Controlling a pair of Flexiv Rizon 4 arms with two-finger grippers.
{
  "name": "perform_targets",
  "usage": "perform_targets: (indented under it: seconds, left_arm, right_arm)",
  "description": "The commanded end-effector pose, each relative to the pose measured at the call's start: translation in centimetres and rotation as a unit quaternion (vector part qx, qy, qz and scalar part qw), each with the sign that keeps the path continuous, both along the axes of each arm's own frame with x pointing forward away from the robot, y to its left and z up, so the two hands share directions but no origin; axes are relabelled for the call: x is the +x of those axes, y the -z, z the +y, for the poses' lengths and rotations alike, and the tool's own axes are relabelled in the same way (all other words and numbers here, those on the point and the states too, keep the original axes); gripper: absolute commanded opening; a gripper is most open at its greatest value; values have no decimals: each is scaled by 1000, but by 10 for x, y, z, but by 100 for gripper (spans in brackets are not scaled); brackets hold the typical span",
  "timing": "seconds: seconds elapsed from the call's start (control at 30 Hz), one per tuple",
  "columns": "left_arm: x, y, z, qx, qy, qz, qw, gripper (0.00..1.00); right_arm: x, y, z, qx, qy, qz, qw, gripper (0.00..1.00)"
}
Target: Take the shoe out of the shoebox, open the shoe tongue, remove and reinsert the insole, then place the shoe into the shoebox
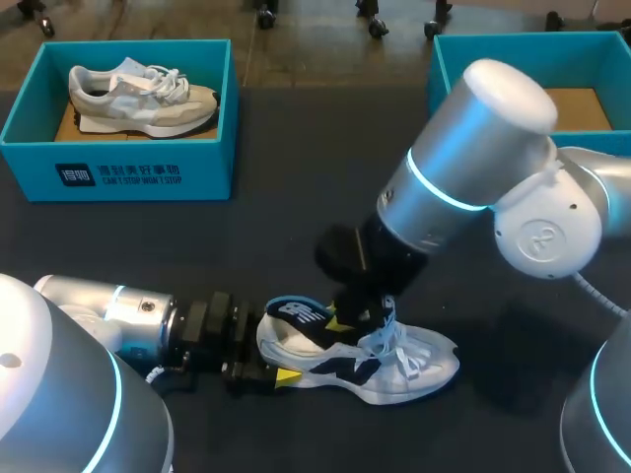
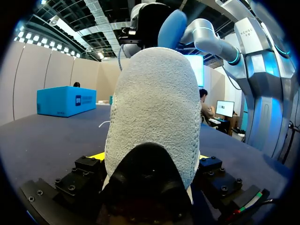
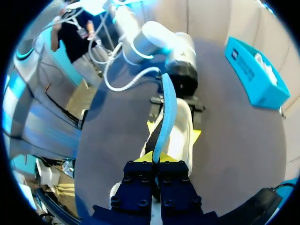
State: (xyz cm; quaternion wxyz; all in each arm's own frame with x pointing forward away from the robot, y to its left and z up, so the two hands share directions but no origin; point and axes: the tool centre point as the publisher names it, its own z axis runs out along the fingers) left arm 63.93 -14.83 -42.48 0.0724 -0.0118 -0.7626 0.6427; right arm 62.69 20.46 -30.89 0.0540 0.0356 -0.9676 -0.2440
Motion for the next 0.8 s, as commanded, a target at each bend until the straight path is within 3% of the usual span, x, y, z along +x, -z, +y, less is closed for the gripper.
perform_targets:
  seconds: [0.03,0.13,0.2,0.63,0.7,0.8]
  left_arm:
    - [1,8,0,0,-1,0,1000,0]
    - [1,8,0,0,-1,0,1000,0]
    - [1,8,0,0,-1,0,1000,0]
    - [1,8,0,0,-1,0,1000,0]
    - [1,8,0,0,-1,0,1000,0]
    - [1,8,0,0,-1,0,1000,0]
  right_arm:
    - [1,-12,17,11,-22,-6,1000,0]
    - [5,-23,28,55,-29,16,998,0]
    - [8,-32,34,115,-39,34,992,0]
    - [8,-32,34,115,-39,34,992,0]
    - [10,-29,48,116,-13,53,992,0]
    - [17,-50,59,159,17,26,987,0]
